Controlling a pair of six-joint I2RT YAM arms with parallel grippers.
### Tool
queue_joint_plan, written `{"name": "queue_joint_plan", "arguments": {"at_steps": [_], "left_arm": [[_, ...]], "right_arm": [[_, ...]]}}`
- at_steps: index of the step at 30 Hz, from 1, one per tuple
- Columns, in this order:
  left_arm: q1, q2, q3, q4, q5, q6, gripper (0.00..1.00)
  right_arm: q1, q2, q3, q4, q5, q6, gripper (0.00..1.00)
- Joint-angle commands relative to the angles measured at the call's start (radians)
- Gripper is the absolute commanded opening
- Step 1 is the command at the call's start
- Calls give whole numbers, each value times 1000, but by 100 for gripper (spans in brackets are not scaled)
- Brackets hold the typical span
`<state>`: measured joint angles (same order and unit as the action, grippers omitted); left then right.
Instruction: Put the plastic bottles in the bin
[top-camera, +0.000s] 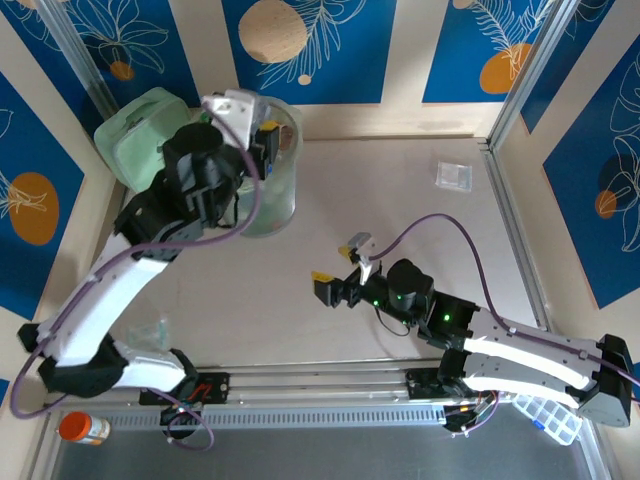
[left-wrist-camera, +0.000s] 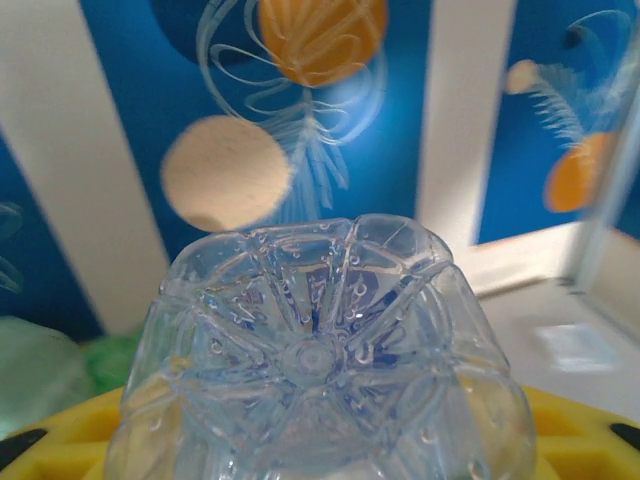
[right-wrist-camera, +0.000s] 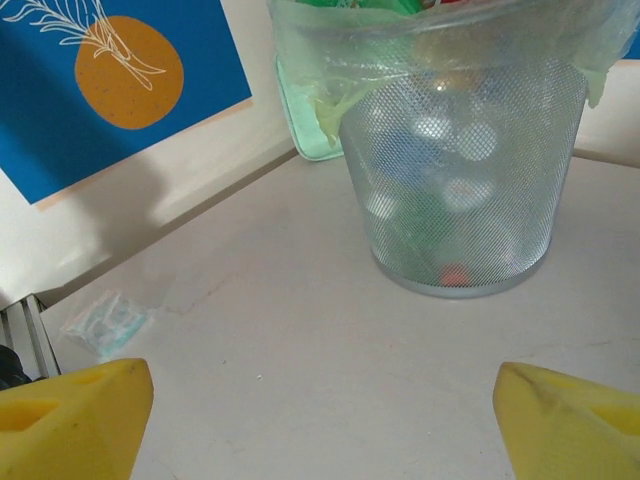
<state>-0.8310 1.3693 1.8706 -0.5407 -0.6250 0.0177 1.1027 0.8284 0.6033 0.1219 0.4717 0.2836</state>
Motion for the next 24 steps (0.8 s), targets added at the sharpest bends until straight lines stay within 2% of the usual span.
{"name": "queue_joint_plan", "arguments": {"at_steps": [1,5,8,10,12,15,19,22,24], "left_arm": [[22,155,147,-69,-207,296,39],[41,331,298,43,-327,565,31],[80,381,313,173,-341,674,27],[121,404,338,180,-325,659,25],[167,428,356,181,-291,640,31],[230,453,342,144,-165,607,35],[289,507,331,83,-109,669,35],[347,524,358,-59,-3,557,35],[372,518,334,-91,65,506,35]], "right_arm": [[17,10,-14,45,-2,-10,88],[43,9,-10,46,3,-23,88],[49,3,-12,48,4,-29,88],[51,4,-13,51,2,-29,88],[49,9,-13,55,-1,-28,88],[49,26,-8,54,-6,-27,88],[48,35,-5,54,-2,-29,88],[49,37,-4,55,-8,-26,88],[48,39,-4,55,-10,-24,88]]}}
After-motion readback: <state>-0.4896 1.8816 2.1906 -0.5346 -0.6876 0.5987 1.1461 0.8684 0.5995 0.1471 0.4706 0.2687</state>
